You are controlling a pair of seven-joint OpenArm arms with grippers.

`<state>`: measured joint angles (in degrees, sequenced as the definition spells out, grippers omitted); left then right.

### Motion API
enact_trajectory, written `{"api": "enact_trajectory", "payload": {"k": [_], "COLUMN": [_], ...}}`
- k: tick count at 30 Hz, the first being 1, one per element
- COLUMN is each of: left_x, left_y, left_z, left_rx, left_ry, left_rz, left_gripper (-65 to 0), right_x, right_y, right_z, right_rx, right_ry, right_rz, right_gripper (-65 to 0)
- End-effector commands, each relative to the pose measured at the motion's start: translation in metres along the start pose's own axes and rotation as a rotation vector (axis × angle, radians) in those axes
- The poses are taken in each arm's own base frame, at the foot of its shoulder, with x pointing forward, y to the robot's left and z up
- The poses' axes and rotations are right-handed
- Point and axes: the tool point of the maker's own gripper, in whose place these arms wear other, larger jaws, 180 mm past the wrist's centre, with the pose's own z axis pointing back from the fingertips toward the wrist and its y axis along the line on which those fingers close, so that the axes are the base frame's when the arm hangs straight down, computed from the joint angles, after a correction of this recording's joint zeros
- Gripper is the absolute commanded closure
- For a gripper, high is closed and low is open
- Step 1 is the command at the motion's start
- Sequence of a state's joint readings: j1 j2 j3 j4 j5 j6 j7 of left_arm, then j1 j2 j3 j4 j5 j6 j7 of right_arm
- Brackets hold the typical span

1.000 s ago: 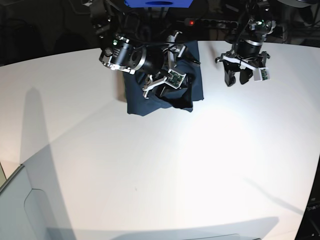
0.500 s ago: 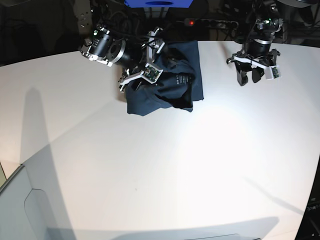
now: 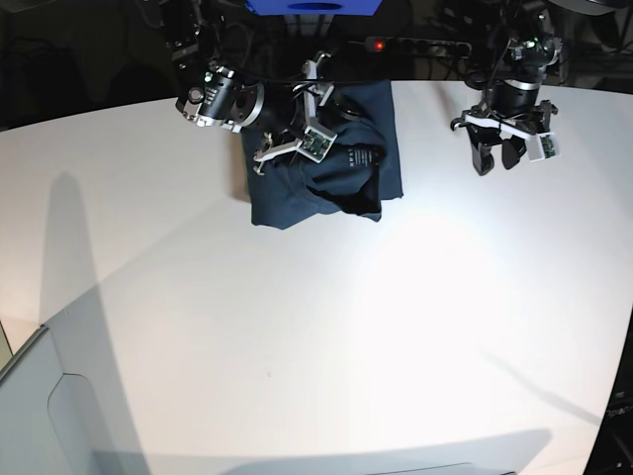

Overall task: Fold the T-shirt properly
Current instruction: 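Press and smooth the folded bundle with the right gripper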

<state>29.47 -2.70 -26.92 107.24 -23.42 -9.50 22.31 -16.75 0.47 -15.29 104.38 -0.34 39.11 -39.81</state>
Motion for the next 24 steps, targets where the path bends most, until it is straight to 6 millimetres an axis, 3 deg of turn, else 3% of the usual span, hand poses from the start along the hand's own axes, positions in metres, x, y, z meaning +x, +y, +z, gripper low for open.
{"api": "enact_trajectory", "payload": {"k": [1,5,6,12,16,24], "left_x": [0.011,0.012,0.012,0.013,0.013,0.016], "left_y": [-0.002,-0.002,-0.002,-0.002,-0.002,0.007], "left_z": [0.002,0.002,0.002,0.002,0.002,0.004], "left_rx": [-0.009,-0.009,-0.009,-0.009,-0.009,0.013], "left_ry": [-0.041,-0.044,-0.044,-0.044,-0.044,-0.053], "left_rz": [-0.005,-0.005,-0.005,-0.006,-0.008,-0.010], "left_gripper": [-28.9,-28.9,-28.9,-28.9,-28.9,-28.9], "right_x": [0.012,0.014,0.016,0.033,0.043,0.049], "right_y": [0.006,0.011,0.015,0.036,0.037,0.058], "right_z": [0.001,0.001,0.000,0.010,0.018,0.015], "right_rx": [0.021,0.033,0.043,0.075,0.065,0.144], "right_ry": [-0.051,-0.055,-0.058,-0.096,-0.120,-0.118], "right_rz": [0.010,0.015,0.021,0.098,0.129,0.236], "right_gripper": [-24.4,-1.3,0.0,-0.3,-0.3,-0.3]}}
